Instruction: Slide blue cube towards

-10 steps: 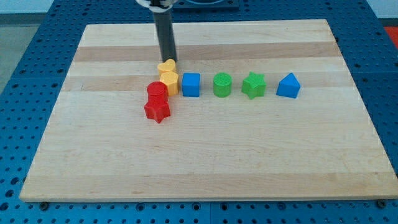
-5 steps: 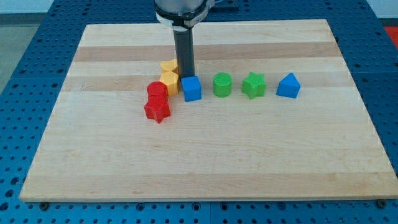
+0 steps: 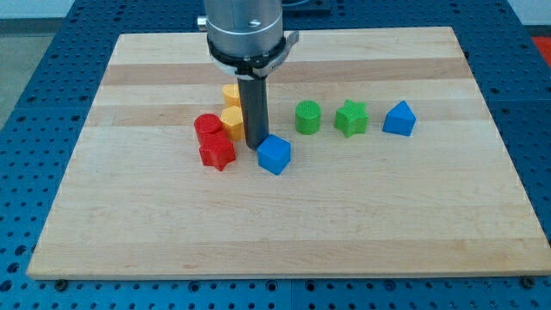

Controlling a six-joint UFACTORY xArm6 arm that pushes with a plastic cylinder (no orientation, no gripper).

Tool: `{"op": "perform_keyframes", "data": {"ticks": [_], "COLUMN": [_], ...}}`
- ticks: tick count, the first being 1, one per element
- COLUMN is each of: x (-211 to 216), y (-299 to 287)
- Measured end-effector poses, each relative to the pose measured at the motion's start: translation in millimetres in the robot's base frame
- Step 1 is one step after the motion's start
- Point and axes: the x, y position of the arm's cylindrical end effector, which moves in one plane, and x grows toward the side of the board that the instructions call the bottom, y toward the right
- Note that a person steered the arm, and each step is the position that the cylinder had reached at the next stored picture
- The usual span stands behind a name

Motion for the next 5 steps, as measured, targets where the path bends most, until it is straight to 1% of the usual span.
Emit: {"op": "perform_keyframes", "data": {"ticks": [2, 3, 4, 5], "x": [-5.9, -26.0, -35.1, -35.1], "y": [-23.1, -34.5, -39.5, -37.8]}}
